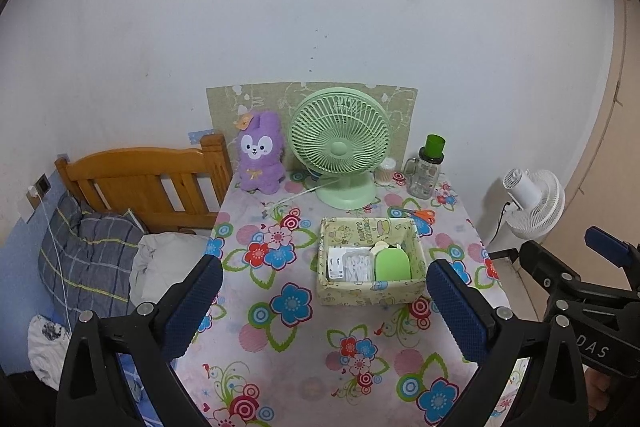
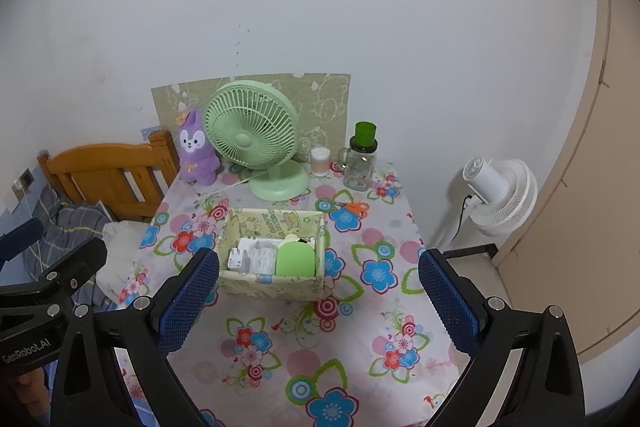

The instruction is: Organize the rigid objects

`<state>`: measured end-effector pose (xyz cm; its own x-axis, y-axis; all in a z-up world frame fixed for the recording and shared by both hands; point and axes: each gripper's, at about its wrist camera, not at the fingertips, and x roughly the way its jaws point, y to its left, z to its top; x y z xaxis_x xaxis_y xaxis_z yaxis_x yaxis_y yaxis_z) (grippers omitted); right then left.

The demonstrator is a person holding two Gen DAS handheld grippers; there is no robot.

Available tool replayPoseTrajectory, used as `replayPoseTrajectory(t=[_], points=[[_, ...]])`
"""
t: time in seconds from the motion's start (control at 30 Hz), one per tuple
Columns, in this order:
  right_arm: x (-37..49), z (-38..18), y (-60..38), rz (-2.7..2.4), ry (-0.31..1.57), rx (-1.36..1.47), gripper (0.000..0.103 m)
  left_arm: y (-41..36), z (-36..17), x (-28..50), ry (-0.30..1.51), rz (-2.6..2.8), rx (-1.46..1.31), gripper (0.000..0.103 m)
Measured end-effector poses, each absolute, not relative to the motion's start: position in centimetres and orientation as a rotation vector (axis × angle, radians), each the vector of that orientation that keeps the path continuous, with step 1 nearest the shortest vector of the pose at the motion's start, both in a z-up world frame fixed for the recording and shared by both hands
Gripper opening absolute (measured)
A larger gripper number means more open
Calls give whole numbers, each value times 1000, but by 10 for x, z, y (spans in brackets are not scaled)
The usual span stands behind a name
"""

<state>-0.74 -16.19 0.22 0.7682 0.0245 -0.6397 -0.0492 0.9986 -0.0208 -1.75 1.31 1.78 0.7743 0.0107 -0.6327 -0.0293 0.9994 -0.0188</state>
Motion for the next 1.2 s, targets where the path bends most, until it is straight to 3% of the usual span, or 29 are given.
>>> replayPoseTrajectory(t=[1.2], points=[[-14, 6, -156, 24, 680, -34, 101, 14, 20, -18, 692, 5, -32, 103]])
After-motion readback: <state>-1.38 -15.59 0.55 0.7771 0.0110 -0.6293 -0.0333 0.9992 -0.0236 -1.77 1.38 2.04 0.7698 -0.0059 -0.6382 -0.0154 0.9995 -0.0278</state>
